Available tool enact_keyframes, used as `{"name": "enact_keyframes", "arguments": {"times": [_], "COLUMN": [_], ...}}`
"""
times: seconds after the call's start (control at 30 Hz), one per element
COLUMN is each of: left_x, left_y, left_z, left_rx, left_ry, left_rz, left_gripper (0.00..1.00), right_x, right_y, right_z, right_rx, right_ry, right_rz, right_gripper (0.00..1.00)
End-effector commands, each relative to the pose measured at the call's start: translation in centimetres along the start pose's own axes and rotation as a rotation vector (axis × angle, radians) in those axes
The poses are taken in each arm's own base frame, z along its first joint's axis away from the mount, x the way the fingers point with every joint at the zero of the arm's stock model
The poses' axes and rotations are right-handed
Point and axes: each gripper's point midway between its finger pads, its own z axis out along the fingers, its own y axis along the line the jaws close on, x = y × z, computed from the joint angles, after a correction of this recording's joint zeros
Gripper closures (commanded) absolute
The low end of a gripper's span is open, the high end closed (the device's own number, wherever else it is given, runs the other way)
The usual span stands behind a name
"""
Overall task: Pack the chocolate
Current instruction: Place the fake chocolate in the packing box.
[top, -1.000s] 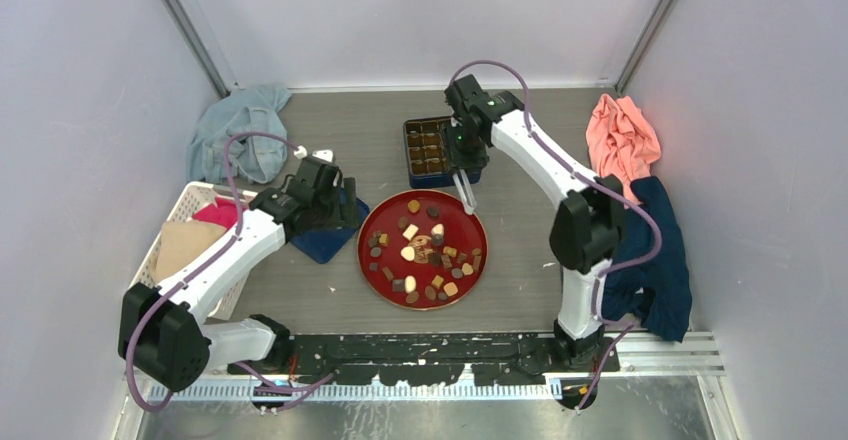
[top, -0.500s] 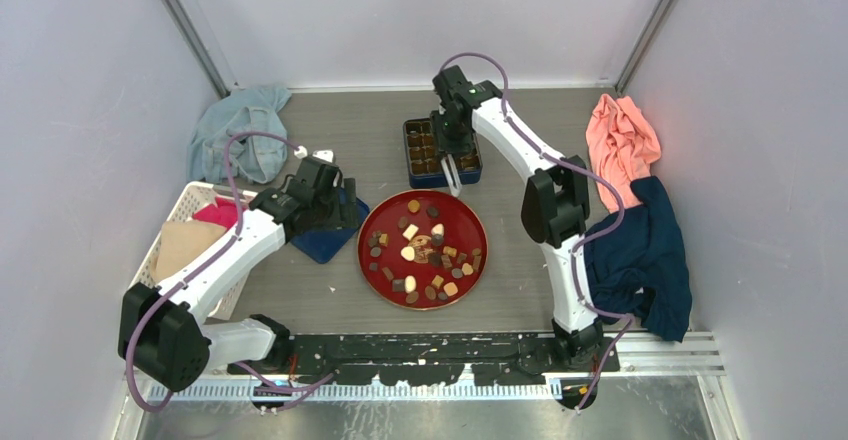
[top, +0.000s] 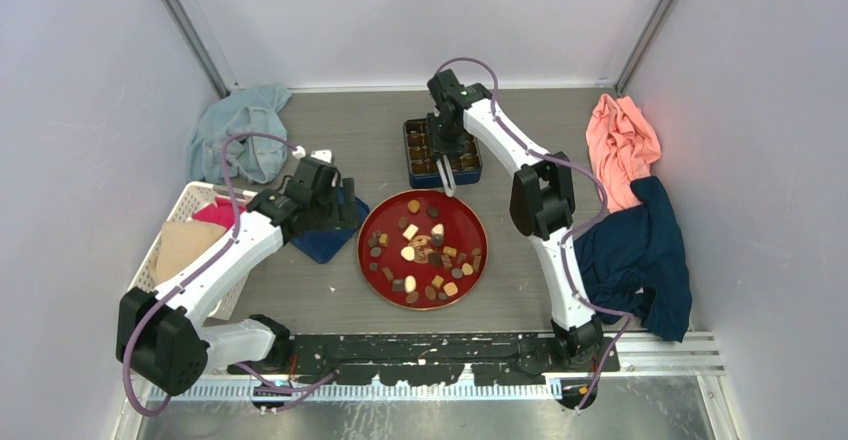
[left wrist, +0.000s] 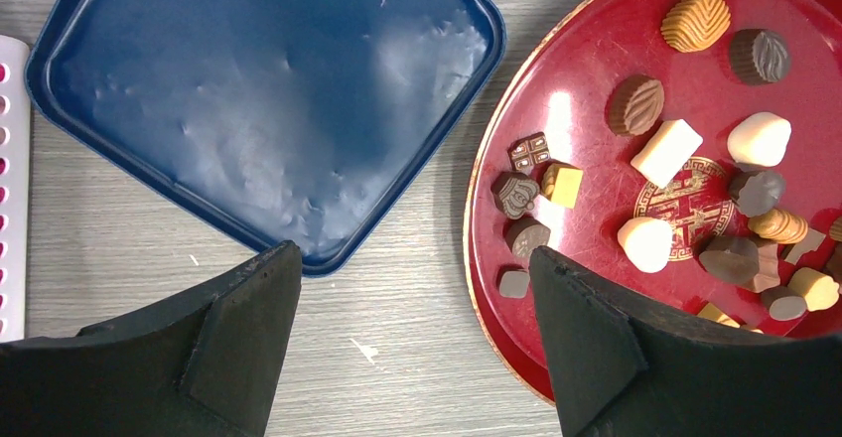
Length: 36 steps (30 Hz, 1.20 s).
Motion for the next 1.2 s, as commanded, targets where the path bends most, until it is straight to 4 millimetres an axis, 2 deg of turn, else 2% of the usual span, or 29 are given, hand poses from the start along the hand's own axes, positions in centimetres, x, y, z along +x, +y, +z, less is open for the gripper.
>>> {"name": "enact_keyframes", "arguments": {"times": [0.0,0.3,0.73,1.0,1.17], "left_x": [-0.7,-0.7,-0.7,-0.6,-0.6], "left_y": [0.2,0.2,0.3,0.3,0.2], "left_z": [-0.5,-0.5,-0.5,-0.6,-0.6], "left_rx": [-0.006,-0.008,-0.009,-0.009,-0.006], "left_ry": [-0.035,-0.033,-0.032,-0.033,-0.032], "left_rz": [-0.015,-0.018,-0.019,-0.023,-0.025], "left_gripper": [0.14,0.14,0.14,0.14,0.14], "right_x": [-2.7,-2.6,-3.0,-3.3,-4.3], "right_y": [0.6,0.9,1.0,1.0,1.1], "right_z": [-1.7,-1.2,-2.3,-3.2,-6.3], "right_rx": [-0.029,-0.042,-0.045,-0.047,-0.053], "right_ry": [-0.087,-0.08,-0.101,-0.117,-0.185], "right_rz": [0.012,0.015,0.01,0.007,0.011], "right_gripper": [0.73,0.65,0.54,0.56,0.64]}}
